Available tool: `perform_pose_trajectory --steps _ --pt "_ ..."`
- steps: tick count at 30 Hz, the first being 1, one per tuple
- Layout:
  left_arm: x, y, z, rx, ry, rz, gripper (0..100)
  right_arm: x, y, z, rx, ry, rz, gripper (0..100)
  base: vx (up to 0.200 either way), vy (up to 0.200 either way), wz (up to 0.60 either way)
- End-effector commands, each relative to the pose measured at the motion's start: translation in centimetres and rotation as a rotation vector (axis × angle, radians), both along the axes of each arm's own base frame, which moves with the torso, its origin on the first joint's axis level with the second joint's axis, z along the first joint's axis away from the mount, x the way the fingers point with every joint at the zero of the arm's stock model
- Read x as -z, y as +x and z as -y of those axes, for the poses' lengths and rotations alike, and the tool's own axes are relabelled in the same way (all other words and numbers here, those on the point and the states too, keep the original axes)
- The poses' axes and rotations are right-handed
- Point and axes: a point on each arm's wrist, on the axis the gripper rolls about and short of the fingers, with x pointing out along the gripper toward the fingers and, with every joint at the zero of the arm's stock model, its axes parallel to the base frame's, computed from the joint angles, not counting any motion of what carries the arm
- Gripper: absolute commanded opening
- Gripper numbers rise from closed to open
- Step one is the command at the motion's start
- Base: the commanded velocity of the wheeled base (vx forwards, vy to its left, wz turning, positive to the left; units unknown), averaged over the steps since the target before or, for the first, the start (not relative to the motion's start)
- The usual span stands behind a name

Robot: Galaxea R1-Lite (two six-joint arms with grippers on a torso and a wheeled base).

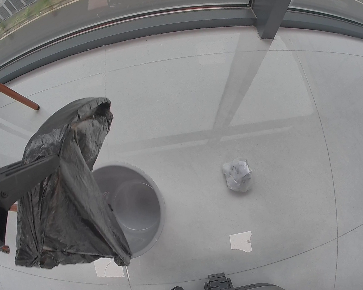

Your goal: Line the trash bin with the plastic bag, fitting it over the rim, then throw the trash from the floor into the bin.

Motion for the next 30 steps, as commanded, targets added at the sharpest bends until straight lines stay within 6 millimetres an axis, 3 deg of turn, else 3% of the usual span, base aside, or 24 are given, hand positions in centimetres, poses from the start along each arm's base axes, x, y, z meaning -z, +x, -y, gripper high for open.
perform_pose_trajectory --steps 1,10,19,23,30 --pt "-0.1 2.8 1.0 0.011 0.007 -0.029 0 0.5 0.1 0.0 -0.001 -0.001 -0.019 100 0.000 0.000 0.00" --pt "-0.4 3.6 1.2 0.001 0.006 -0.025 0 0.5 0.1 0.0 -0.001 -0.001 -0.019 100 0.000 0.000 0.00" --pt "4.9 1.9 0.3 -0.242 0.057 -0.180 0 0.5 0.1 0.0 -0.001 -0.003 -0.019 100 0.000 0.000 0.00" --pt "5.2 1.8 0.2 -0.264 0.062 -0.190 0 0.5 0.1 0.0 -0.001 -0.003 -0.019 100 0.000 0.000 0.00" --pt "5.1 1.8 0.4 -0.245 0.065 -0.184 0 0.5 0.1 0.0 -0.012 -0.005 -0.020 100 0.000 0.200 0.00"
